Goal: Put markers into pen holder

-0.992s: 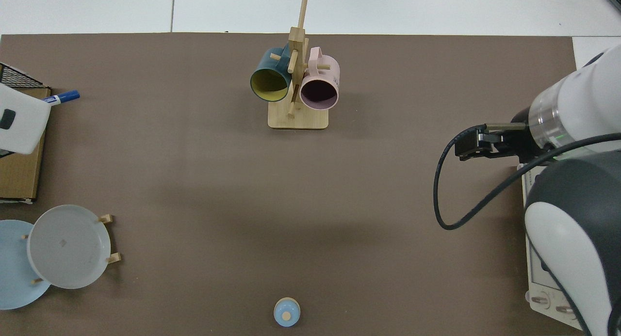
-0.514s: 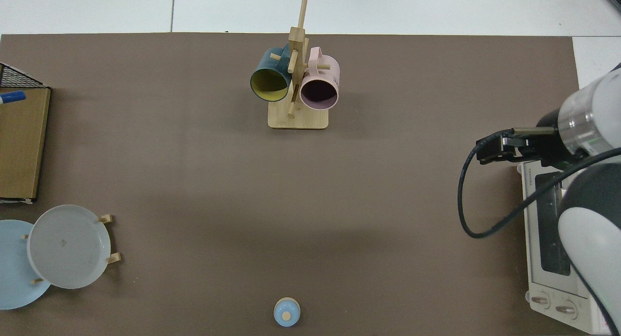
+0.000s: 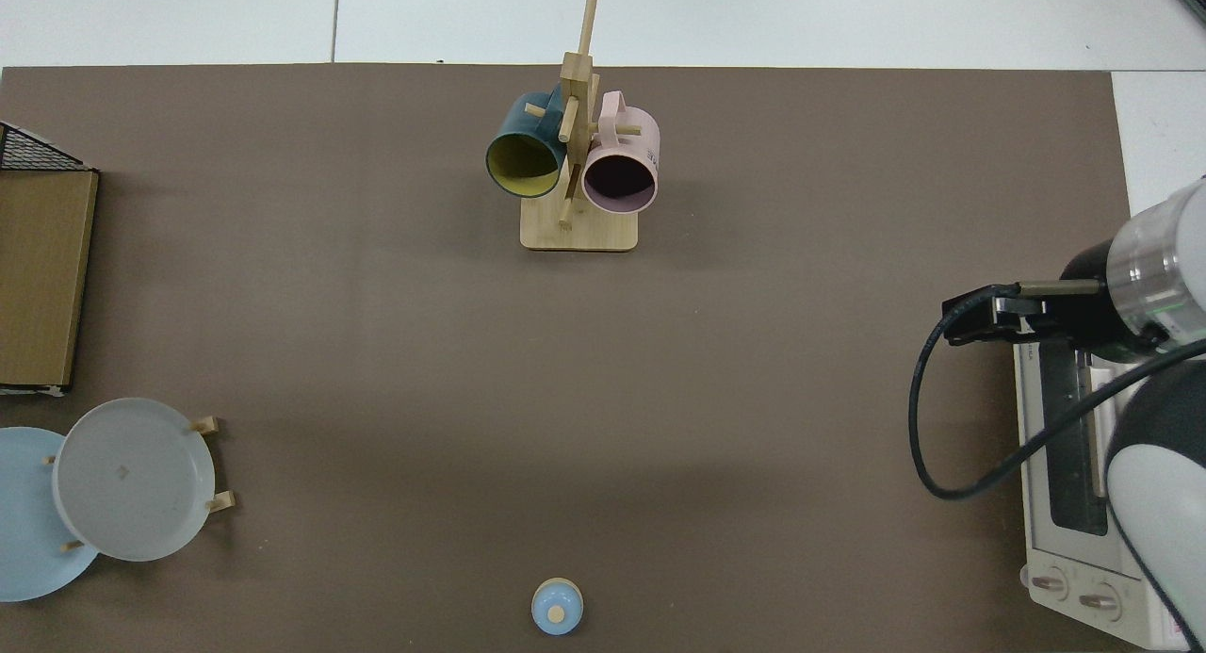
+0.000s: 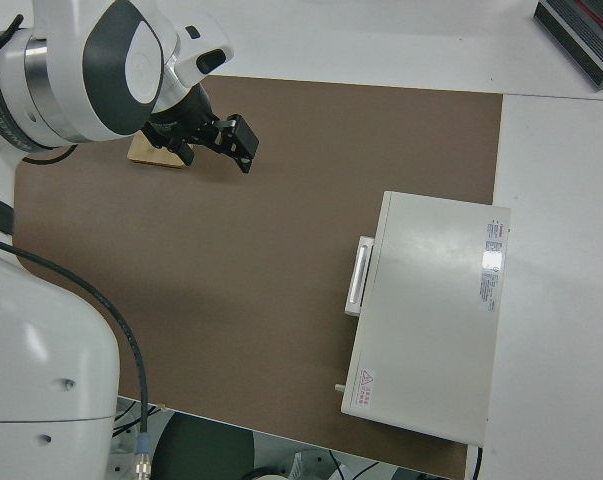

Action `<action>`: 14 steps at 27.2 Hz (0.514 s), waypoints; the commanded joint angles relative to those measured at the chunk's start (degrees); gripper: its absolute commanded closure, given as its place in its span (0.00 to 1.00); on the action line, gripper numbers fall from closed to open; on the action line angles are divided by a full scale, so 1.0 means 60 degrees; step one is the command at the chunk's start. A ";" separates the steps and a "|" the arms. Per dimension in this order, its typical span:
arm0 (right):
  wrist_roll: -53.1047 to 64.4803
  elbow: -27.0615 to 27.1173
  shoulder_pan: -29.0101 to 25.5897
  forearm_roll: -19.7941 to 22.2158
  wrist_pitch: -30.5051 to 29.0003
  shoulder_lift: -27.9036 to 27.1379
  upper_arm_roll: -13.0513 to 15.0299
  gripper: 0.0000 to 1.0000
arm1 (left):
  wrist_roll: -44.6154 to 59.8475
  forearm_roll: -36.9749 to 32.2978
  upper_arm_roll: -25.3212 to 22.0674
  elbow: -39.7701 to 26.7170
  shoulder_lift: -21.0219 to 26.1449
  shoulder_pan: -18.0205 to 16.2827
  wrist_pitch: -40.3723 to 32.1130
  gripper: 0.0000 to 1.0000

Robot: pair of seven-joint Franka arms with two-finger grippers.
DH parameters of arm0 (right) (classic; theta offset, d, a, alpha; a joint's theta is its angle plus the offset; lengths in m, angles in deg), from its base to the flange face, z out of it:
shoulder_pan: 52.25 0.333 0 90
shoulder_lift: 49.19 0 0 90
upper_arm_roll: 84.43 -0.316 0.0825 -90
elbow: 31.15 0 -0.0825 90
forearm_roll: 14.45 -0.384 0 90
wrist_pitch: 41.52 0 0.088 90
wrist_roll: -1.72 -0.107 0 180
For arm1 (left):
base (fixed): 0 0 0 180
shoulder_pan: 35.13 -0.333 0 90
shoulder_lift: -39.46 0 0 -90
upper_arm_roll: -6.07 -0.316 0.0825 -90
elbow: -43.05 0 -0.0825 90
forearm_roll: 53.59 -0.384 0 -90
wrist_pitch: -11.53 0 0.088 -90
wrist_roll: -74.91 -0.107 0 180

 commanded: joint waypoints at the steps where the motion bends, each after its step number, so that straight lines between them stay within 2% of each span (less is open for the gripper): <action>1: -0.0048 -0.0370 -0.0077 -0.0083 0.0000 0.0302 -0.0088 0.00 | -0.0784 -0.0756 -0.0030 -0.0086 -0.0112 -0.0582 0.0256 1.00; 7: -0.0019 -0.0824 -0.0004 -0.0083 -0.0073 0.0623 -0.0103 0.00 | -0.1444 -0.1095 -0.0103 -0.0028 -0.0069 -0.0730 0.0417 1.00; 14: 0.0113 -0.0678 -0.0004 -0.0083 -0.0161 0.0507 -0.0161 0.00 | -0.2307 -0.1095 -0.0660 0.0323 0.0122 -0.0730 0.0959 1.00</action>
